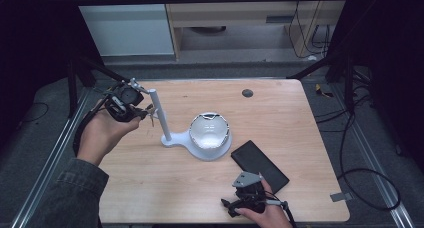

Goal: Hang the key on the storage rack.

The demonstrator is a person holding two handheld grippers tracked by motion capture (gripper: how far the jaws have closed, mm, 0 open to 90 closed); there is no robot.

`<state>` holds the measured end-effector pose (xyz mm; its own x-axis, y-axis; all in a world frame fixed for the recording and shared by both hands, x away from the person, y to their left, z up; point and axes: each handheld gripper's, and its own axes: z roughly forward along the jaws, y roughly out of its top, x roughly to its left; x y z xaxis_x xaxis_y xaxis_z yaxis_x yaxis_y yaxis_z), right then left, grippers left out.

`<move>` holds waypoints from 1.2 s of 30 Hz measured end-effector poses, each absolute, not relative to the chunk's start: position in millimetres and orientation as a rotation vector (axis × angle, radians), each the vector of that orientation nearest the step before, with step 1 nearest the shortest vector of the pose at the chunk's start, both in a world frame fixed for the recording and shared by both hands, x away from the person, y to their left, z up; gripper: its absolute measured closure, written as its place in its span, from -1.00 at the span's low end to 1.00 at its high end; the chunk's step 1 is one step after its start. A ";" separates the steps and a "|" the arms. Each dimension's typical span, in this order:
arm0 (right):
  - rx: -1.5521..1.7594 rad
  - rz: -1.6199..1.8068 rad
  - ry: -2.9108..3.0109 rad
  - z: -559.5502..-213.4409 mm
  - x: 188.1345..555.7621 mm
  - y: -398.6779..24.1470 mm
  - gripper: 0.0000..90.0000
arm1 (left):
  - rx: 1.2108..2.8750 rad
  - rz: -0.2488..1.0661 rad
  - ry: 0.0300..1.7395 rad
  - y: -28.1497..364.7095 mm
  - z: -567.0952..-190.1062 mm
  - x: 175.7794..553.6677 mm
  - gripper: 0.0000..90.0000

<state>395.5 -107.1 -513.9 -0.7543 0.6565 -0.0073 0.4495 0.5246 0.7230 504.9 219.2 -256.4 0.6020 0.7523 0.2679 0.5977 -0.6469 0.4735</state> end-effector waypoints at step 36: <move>0.926 1.055 2.495 -513.5 395.0 -107.6 -0.99 | 2.356 0.728 0.961 218.9 -250.7 467.5 0.29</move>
<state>395.0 -107.6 -513.5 -0.7562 0.6544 -0.0055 0.4518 0.5282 0.7190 467.5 218.9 -250.7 0.6097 0.7385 0.2880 0.4772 -0.6321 0.6105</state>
